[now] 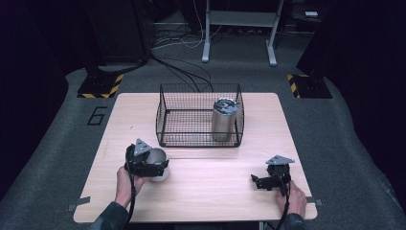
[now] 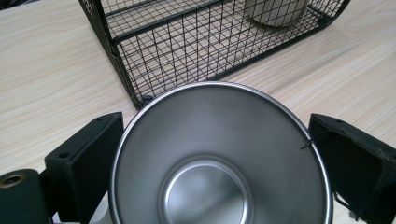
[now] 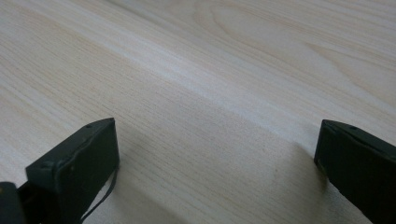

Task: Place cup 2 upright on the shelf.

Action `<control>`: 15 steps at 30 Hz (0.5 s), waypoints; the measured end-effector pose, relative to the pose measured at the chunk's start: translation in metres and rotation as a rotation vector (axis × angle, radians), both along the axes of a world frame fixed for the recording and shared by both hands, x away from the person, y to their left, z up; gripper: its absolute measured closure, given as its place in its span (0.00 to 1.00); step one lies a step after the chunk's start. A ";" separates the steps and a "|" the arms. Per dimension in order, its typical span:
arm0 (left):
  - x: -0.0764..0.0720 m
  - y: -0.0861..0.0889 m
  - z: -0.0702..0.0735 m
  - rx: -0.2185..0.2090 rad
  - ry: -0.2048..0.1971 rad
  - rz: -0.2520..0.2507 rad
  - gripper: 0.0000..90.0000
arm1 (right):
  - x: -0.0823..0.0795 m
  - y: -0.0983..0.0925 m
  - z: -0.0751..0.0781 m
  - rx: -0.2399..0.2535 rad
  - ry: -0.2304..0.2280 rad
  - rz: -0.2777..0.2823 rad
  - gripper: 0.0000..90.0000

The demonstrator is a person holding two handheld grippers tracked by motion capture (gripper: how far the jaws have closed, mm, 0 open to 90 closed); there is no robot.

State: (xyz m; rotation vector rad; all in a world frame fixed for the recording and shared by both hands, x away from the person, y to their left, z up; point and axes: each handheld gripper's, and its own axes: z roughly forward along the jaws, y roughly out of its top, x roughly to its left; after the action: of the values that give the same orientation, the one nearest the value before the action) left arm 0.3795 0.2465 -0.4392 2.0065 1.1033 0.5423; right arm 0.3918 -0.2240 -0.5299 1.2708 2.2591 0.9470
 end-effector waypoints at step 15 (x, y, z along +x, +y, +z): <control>0.001 -0.004 0.026 -0.003 -0.013 -0.063 0.07 | 0.000 -0.002 0.000 0.007 -0.002 0.003 0.00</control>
State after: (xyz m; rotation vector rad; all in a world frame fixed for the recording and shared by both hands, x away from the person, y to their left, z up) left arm 0.3804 0.2429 -0.4131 2.0249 1.0290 0.5203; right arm 0.3921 -0.2264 -0.5301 1.2695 2.2580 0.9582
